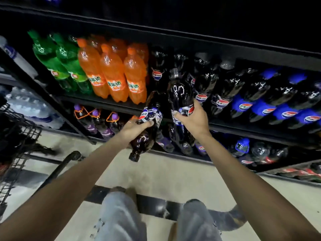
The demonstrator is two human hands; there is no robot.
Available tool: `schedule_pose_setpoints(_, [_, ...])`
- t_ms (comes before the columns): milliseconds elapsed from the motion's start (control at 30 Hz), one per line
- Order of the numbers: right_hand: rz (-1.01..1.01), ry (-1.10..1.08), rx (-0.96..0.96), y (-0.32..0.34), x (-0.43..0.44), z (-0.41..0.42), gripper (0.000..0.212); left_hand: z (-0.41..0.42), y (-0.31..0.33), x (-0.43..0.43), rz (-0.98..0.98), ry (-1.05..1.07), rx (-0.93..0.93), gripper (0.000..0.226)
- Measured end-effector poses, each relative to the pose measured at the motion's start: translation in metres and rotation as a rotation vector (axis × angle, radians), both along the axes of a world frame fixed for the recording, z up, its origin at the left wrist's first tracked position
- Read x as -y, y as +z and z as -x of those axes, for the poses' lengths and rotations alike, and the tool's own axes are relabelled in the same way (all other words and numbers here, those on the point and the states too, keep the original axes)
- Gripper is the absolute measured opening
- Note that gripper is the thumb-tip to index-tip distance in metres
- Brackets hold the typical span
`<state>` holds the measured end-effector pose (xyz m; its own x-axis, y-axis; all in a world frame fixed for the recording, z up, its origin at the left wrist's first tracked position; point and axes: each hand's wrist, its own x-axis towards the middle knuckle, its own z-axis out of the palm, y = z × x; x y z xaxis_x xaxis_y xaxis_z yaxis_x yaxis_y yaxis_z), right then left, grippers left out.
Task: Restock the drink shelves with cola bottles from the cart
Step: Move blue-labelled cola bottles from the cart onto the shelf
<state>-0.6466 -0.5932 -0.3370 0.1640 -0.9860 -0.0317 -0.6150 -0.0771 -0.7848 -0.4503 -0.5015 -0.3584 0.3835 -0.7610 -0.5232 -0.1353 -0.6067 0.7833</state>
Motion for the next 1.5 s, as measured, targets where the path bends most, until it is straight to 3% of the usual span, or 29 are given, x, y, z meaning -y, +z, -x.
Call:
schedule_pose_setpoints(67, [0.056,-0.011,0.058,-0.019,0.016,-0.009,0.071,-0.008,-0.017,0.019,0.052,0.014,-0.068,0.043])
schedule_pose_setpoints(233, [0.167,-0.039,0.161,-0.056,0.049,-0.024,0.095,-0.015,-0.040,0.054,0.166,0.034,-0.295,0.041])
schedule_pose_setpoints(600, [0.429,-0.029,0.288,-0.087,0.083,-0.034,0.094,-0.003,-0.039,0.091,0.363,-0.041,-0.645,0.043])
schedule_pose_setpoints(867, [0.472,-0.057,0.332,-0.095,0.096,-0.045,0.096,-0.011,-0.049,0.099,0.368,-0.050,-0.620,0.056])
schedule_pose_setpoints(1000, [0.474,-0.084,0.349,-0.099,0.101,-0.054,0.096,-0.018,-0.060,0.100,0.401,-0.080,-0.630,0.051])
schedule_pose_setpoints(1333, [0.497,-0.175,0.397,-0.103,0.101,-0.074,0.093,-0.040,-0.079,0.089,0.500,-0.145,-0.495,0.062])
schedule_pose_setpoints(1433, [0.572,-0.132,0.261,-0.105,0.089,-0.070,0.090,-0.040,-0.077,0.086,0.531,-0.173,-0.465,0.059])
schedule_pose_setpoints(1500, [0.782,-0.124,0.054,-0.113,0.073,-0.061,0.087,-0.036,-0.076,0.086,0.546,-0.169,-0.470,0.058])
